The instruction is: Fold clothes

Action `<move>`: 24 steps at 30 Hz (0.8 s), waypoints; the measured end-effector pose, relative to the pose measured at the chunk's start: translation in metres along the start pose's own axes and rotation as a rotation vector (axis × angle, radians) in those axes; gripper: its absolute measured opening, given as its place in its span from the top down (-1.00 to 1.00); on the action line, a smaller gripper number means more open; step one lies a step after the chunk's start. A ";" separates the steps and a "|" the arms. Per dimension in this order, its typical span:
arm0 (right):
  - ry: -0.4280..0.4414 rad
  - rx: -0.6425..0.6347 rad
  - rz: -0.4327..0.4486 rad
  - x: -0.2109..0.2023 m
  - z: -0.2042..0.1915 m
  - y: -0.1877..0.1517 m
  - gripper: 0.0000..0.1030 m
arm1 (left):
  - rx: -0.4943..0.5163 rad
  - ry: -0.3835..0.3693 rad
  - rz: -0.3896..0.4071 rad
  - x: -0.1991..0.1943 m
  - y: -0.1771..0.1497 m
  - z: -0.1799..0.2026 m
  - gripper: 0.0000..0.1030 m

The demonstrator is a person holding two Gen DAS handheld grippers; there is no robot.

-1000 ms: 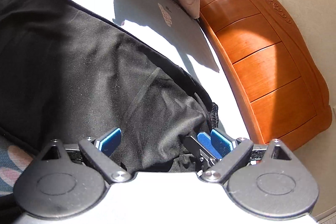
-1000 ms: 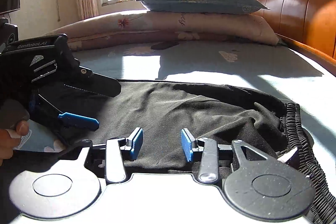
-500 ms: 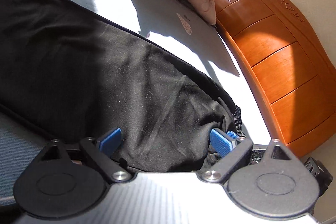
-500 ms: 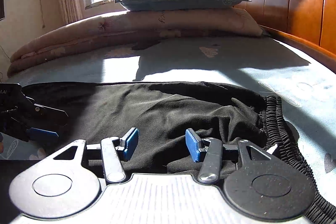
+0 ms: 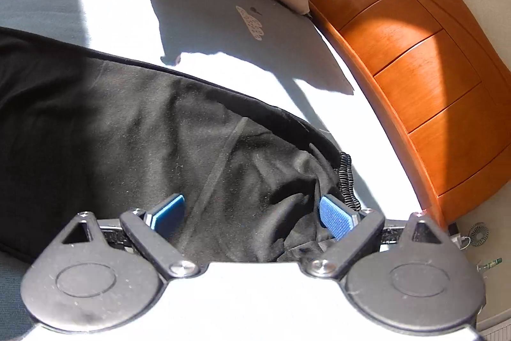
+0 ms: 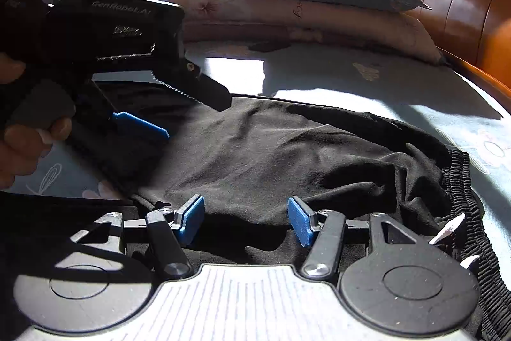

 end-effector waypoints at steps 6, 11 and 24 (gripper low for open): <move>0.089 -0.206 -0.025 -0.003 -0.056 -0.012 -0.25 | 0.153 -0.105 -0.181 0.089 0.018 0.064 -0.79; 0.105 -0.190 -0.029 -0.008 -0.049 -0.017 -0.39 | 0.132 -0.099 -0.241 0.156 0.014 0.061 -0.78; 0.133 -0.163 -0.040 -0.018 -0.036 -0.026 -0.40 | 0.082 -0.037 -0.111 0.180 0.052 0.048 -0.79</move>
Point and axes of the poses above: each gripper's, at about its wrist camera, not at the fingertips, and x roughly the way its jaws point, z to its right, y to its top, the point moved 4 cm from there along x, roughly the way its jaws point, and after that the axes turned 5 degrees about -x, right-handed, at the moved point
